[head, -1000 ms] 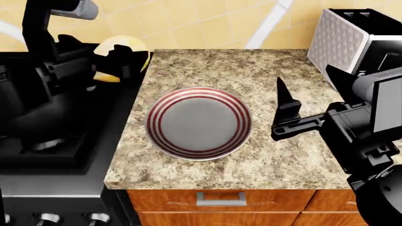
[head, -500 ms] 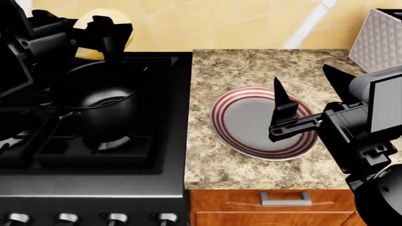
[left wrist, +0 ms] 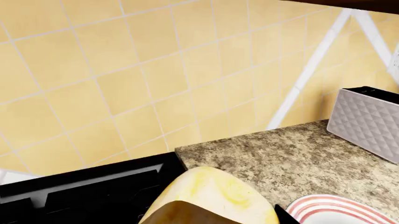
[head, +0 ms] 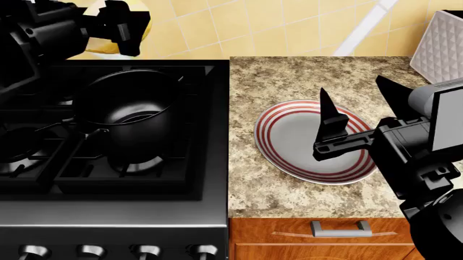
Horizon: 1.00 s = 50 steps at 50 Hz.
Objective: Frozen meat rests on a plate on the counter. Retrieve the meat and place it in a pot on a burner. Then turn the burner on.
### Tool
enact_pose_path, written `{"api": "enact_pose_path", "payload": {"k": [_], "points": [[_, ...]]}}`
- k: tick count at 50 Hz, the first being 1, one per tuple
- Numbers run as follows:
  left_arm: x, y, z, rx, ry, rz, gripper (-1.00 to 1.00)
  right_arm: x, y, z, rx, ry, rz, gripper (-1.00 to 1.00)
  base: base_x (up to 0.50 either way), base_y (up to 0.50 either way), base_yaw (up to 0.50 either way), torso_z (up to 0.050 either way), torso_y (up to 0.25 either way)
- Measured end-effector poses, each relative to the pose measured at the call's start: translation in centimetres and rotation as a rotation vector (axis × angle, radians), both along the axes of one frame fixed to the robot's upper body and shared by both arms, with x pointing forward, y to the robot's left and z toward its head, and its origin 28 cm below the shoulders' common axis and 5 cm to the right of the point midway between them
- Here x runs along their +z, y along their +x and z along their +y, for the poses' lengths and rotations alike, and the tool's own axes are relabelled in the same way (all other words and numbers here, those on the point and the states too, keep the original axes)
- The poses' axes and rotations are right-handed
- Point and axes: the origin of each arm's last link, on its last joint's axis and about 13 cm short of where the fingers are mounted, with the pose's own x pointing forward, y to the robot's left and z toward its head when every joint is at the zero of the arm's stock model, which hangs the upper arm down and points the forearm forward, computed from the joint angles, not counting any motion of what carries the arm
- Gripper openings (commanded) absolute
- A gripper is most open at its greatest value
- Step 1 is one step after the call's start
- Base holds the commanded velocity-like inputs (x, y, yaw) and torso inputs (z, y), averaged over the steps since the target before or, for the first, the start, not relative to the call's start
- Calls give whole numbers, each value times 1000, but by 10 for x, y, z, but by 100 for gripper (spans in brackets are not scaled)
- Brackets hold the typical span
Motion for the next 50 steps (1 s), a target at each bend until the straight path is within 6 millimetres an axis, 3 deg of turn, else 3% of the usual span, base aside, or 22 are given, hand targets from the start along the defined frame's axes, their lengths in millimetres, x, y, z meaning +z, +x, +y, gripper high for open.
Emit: {"api": "enact_pose_path", "payload": {"k": [10, 27, 50], "points": [[-2, 25, 1, 20, 4, 61, -100, -2, 2, 0, -7, 10, 10, 100, 0, 0, 0, 0, 0], [-25, 65, 7, 91, 33, 213, -100, -3, 5, 0, -16, 17, 20, 100, 0, 0, 0, 0, 0], [-47, 72, 9, 102, 81, 299, -100, -2, 4, 0, -20, 16, 19, 100, 0, 0, 0, 0, 0]]}}
